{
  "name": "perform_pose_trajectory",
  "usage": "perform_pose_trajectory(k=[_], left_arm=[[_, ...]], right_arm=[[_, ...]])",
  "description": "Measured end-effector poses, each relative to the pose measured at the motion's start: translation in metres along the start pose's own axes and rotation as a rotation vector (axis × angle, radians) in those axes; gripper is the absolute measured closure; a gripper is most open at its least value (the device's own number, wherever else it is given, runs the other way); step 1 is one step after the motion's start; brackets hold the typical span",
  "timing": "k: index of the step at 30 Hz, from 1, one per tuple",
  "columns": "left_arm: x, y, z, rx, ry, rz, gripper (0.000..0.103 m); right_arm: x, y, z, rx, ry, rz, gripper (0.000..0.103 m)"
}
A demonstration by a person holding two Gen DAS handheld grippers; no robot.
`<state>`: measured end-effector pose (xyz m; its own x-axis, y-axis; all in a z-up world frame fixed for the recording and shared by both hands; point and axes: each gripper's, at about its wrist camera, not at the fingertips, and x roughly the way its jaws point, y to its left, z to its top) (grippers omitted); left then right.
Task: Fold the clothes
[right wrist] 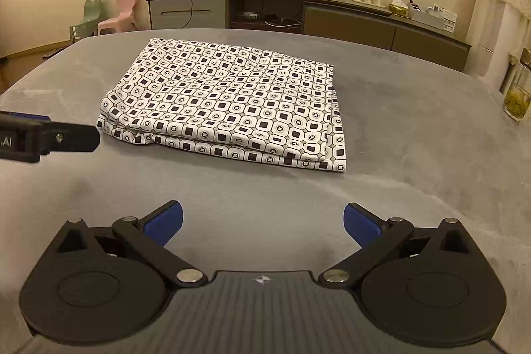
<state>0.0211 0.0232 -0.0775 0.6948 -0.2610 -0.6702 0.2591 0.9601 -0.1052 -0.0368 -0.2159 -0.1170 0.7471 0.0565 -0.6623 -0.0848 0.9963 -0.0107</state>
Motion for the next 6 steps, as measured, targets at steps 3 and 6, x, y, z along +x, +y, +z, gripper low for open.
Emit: perform_pose_trajectory(k=[3, 6], left_arm=[[-0.0006, -0.0033, -0.0055, 0.014, 0.005, 0.009, 0.000], [-0.0025, -0.0065, -0.0095, 0.030, 0.003, 0.017, 0.000]], right_arm=[[0.0007, -0.0004, 0.0001, 0.001, -0.001, 0.001, 0.001], [0.0005, -0.0011, 0.0004, 0.001, -0.003, 0.002, 0.001]])
